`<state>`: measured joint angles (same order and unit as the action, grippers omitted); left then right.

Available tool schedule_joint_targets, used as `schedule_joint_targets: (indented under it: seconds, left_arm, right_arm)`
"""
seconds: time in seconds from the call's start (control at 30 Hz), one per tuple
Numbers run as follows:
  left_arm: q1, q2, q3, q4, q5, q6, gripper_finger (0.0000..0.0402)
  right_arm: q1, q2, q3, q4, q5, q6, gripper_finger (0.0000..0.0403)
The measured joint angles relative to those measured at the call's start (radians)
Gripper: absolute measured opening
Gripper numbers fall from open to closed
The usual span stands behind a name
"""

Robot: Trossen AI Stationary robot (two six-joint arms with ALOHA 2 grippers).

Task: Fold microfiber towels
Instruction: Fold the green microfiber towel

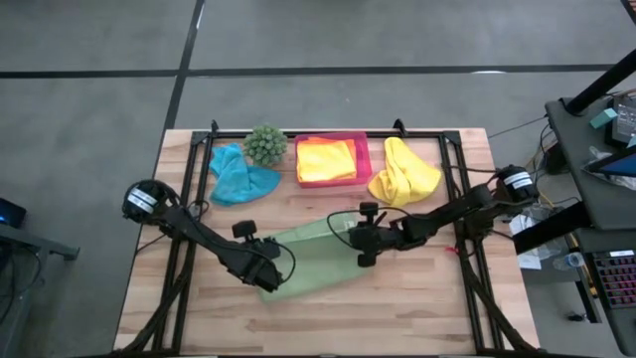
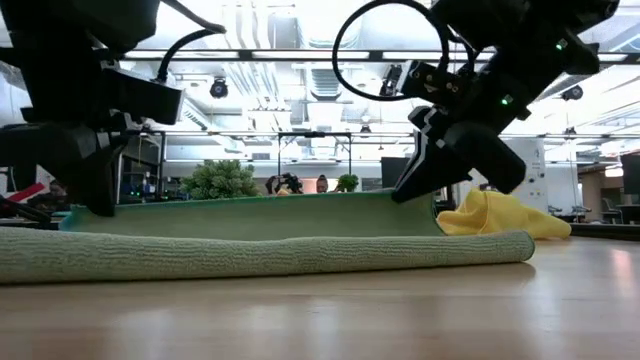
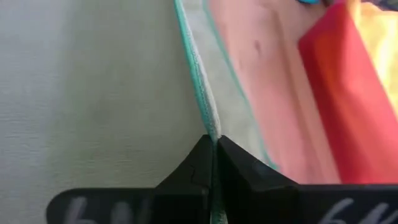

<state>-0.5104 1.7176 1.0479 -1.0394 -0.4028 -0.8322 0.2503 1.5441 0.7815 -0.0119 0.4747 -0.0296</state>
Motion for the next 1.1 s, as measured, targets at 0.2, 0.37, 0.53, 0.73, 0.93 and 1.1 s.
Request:
schedule_joint_targets:
  seconds: [0.2,0.37,0.53,0.73,0.93,1.1]
  left_arm:
    - [0.001,-0.004,-0.001,-0.005,-0.028,-0.002,0.0]
    - [0.01,-0.018,-0.006,-0.034,-0.09,-0.06,0.0]
    - [0.017,-0.018,-0.007,-0.038,-0.101,-0.073,0.0]
    - [0.018,-0.018,-0.007,-0.038,-0.048,-0.075,0.0]
    - [0.018,-0.018,-0.009,-0.036,-0.028,-0.079,0.0]
    - [0.02,-0.018,-0.014,-0.035,-0.04,-0.102,0.0]
  right_arm:
    - [-0.062,-0.011,0.0,-0.004,-0.003,-0.046,0.0009]
    - [-0.107,-0.014,0.001,-0.004,-0.021,-0.063,0.0009]
    - [-0.136,-0.005,0.001,0.02,-0.094,-0.05,0.0009]
    - [-0.151,-0.003,0.001,0.059,-0.101,-0.094,0.0009]
    - [-0.162,-0.003,0.001,0.08,-0.108,-0.116,0.0009]
    - [-0.171,-0.003,0.001,0.082,-0.109,-0.112,0.0009]
